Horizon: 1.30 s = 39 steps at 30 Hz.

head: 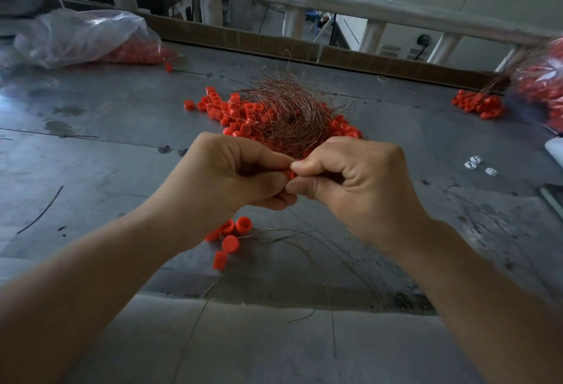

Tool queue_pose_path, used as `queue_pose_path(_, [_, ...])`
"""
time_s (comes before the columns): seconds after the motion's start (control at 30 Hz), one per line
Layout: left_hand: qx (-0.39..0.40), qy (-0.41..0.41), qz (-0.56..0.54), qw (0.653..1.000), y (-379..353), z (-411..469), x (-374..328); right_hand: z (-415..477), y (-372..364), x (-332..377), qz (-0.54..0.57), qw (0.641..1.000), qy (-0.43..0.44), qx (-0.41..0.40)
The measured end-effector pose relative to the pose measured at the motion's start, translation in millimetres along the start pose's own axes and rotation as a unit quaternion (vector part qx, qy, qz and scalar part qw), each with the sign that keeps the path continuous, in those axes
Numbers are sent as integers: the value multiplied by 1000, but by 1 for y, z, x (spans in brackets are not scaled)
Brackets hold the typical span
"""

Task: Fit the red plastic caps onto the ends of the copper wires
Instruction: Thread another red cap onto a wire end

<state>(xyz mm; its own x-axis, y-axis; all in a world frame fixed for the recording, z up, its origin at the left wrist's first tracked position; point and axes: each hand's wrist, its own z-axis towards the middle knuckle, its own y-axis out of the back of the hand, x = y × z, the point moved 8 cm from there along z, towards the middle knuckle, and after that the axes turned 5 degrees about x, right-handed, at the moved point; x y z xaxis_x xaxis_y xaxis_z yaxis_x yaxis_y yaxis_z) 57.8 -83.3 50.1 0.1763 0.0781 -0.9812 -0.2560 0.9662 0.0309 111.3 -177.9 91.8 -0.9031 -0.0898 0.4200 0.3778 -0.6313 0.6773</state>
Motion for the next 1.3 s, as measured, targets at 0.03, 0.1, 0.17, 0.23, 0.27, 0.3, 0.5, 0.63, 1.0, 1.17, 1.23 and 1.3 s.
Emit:
queue_pose_path(0.03, [1, 2, 17, 1000, 0, 0, 0, 0, -1, 2, -21, 1000, 10, 10])
queue_pose_path(0.1, [2, 11, 17, 1000, 0, 0, 3, 0, -2, 2, -26, 999, 10, 16])
queue_pose_path(0.17, [8, 21, -12, 1000, 0, 1, 5, 0, 0, -2, 11, 1000, -9, 12])
queue_pose_path(0.23, [20, 31, -38, 999, 0, 1, 6, 1, 0, -6, 54, 998, -33, 19])
queue_pose_path(0.27, [29, 37, -44, 998, -1, 1, 6, 1, -1, -8, 73, 996, -45, 25])
queue_pose_path(0.3, [39, 42, -49, 997, -1, 0, 7, 2, -1, -9, 92, 994, -57, 32])
queue_pose_path(0.5, [104, 67, -68, 990, -5, -1, 8, 2, -7, -11, 167, 978, -101, 78])
queue_pose_path(0.63, [139, 82, -82, 983, -7, -2, 11, 2, -16, -3, 94, 980, -60, 164])
queue_pose_path(1.0, [105, -16, 15, 994, -18, -4, -1, 1, -17, 6, -18, 989, -18, 146])
queue_pose_path(1.17, [107, -48, 0, 993, -16, -10, -8, 2, -14, 11, 12, 992, -14, 121])
queue_pose_path(1.23, [95, -52, 9, 994, -17, -11, -10, 2, -15, 11, 19, 993, -15, 119])
queue_pose_path(1.3, [89, -36, 7, 995, -18, -9, -8, 2, -18, 7, 28, 991, -26, 132])
